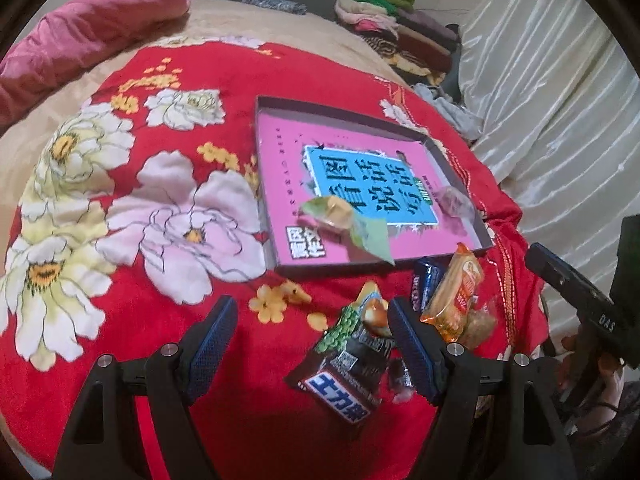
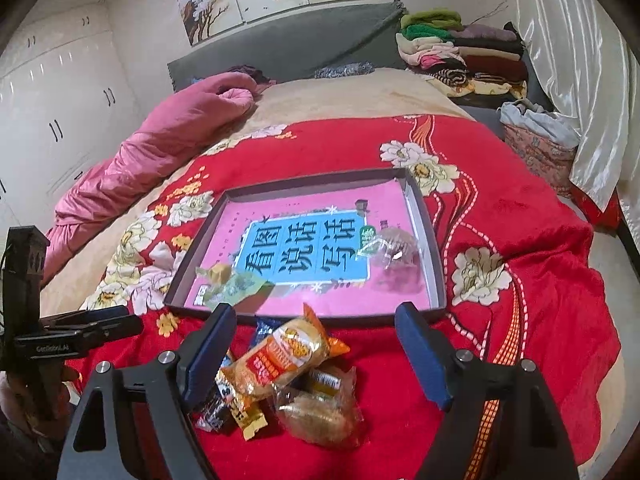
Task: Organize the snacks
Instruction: 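Open both tools to release the snacks and pull back toward the pile, then grasp the blue-and-white chocolate bar with the left tool while the right tool grasps a bread roll bag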
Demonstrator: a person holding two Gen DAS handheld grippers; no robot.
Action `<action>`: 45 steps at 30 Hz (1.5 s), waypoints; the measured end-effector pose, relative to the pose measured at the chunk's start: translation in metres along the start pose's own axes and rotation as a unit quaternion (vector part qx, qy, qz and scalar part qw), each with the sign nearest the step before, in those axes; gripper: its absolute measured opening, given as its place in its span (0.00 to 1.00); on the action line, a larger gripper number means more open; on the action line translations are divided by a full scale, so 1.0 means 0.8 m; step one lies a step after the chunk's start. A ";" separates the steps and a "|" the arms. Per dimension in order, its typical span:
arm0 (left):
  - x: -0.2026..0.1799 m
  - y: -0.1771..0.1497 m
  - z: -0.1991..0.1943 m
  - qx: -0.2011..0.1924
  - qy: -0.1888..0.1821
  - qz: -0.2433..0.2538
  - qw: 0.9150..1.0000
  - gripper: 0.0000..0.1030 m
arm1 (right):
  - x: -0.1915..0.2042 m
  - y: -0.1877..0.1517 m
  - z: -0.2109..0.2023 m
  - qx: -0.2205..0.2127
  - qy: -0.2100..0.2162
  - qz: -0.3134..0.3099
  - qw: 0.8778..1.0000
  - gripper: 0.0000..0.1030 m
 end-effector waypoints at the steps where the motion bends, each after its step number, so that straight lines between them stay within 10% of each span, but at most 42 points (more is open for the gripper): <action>1: 0.001 -0.003 0.000 0.003 0.001 -0.003 1.000 0.76 | 0.001 -0.003 0.000 0.002 0.000 -0.001 1.000 0.79; 45: -0.004 -0.100 0.030 0.067 0.062 0.000 0.996 0.76 | -0.001 -0.119 0.029 0.085 -0.034 -0.022 0.996 0.79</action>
Point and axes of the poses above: each gripper's, at about its wrist camera, not at the fingertips, and z roughly the way its jaws point, x to its left, y to its top, the point moved 9 cm from there along z, roughly the way its jaws point, and after that the axes turned 12 degrees about -x, right-handed, at the moved point
